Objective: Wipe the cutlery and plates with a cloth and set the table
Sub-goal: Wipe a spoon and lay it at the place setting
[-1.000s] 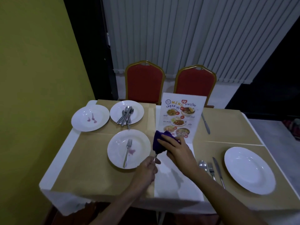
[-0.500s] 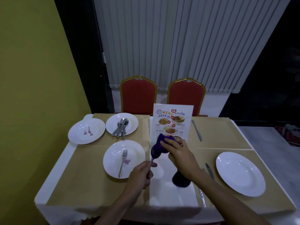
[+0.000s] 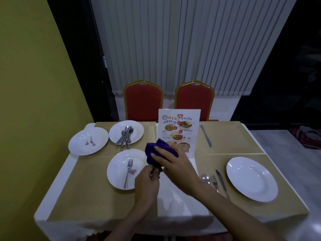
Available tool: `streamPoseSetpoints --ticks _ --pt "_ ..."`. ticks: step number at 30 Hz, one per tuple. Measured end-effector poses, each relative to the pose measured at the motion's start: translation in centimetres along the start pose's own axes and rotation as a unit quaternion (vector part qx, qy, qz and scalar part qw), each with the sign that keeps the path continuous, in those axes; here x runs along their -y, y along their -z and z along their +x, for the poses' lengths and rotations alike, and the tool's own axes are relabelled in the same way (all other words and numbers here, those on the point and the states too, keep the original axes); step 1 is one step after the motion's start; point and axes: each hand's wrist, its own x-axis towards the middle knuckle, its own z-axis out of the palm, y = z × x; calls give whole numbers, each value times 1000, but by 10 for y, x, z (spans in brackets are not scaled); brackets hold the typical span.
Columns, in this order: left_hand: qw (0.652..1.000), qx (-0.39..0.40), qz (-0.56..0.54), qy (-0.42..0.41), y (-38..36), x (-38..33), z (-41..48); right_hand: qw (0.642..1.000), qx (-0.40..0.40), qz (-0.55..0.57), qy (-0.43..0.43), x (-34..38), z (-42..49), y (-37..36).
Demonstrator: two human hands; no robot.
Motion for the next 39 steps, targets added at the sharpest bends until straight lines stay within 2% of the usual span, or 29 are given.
streamPoseSetpoints --ticks 1,4,5,8,11,12,16,18,20,21,23,27,28,29,31,36,39 --pt "1000 -1 10 -7 1 2 -1 1000 4 -1 5 -5 3 1" --pt "1000 -7 11 -5 4 2 -1 997 -27 25 -74 -8 10 7" --pt "1000 -11 2 -5 5 3 -1 997 -22 29 -69 -2 10 7" --pt "1000 -15 -1 -24 8 6 -7 999 13 35 18 6 7 13" --pt "999 -25 19 -35 8 11 -16 993 31 51 -99 -13 16 15" --pt "998 -30 26 -39 8 12 -17 993 29 45 -109 -9 15 14" --pt "998 -29 44 -44 9 17 -22 999 27 30 -15 7 -5 15" --pt "998 -17 32 -47 8 16 -24 994 20 77 -77 -9 4 22" --pt "999 -10 -11 -35 8 10 -23 950 27 214 -224 -22 18 36" --pt "998 -1 -53 -19 9 5 -20 914 28 285 -289 -27 23 44" --pt "986 37 -158 24 12 -5 -7 838 20 408 -362 -30 30 56" --pt "958 107 -249 97 8 -22 11 664 70 626 -404 -24 34 62" --pt "951 117 -260 119 6 -25 15 640 87 654 -394 -22 33 61" --pt "944 126 -271 138 3 -27 18 632 99 665 -386 -21 32 59" --pt "931 137 -295 167 -1 -27 25 642 102 652 -390 -18 32 53" --pt "895 183 -354 201 -4 -23 36 669 50 593 -445 -15 28 43" --pt "922 106 -335 160 -1 -28 49 694 38 565 -444 -18 24 45"
